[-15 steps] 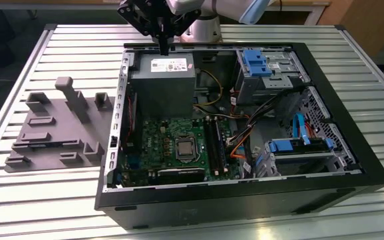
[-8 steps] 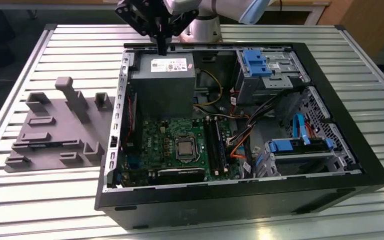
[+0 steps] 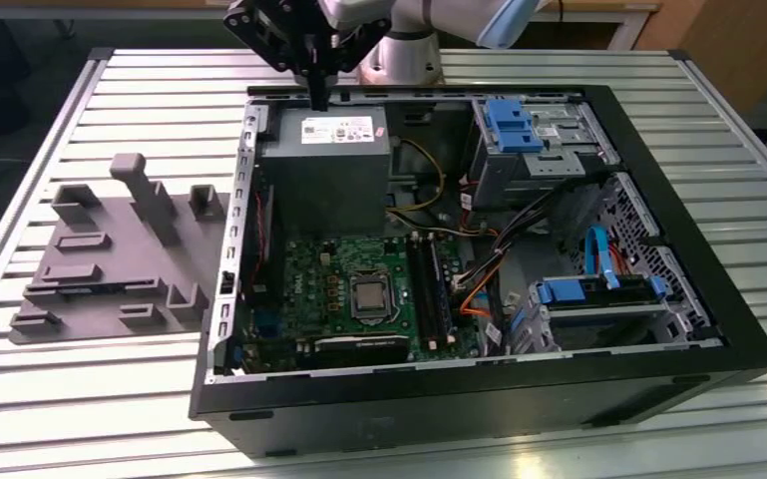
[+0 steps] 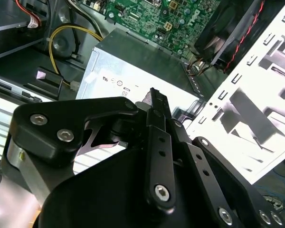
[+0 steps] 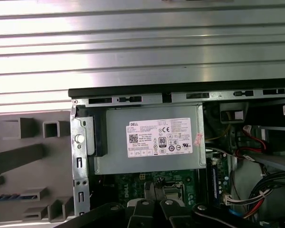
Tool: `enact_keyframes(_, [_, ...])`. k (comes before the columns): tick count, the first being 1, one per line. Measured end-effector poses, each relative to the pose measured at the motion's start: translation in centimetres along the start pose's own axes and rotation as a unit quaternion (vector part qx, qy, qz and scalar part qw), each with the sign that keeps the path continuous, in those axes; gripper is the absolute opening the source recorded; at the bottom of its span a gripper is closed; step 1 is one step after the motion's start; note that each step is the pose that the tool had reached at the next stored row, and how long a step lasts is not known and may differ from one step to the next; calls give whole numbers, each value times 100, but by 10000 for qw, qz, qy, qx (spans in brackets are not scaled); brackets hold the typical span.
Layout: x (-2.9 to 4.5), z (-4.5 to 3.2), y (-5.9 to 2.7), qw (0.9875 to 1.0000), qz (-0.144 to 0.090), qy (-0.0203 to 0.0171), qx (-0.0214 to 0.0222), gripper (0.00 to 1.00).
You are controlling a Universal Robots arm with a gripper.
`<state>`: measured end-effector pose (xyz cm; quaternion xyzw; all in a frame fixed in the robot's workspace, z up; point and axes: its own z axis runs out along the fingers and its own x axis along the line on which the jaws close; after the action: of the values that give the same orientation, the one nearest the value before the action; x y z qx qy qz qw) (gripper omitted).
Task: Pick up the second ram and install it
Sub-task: 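Reach for the second ram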
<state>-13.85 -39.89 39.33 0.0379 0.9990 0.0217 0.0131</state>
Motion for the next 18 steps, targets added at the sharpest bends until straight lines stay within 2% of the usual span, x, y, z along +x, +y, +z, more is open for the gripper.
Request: enact_keyframes(18, [89, -2, -7, 10000, 0, 0, 0, 11])
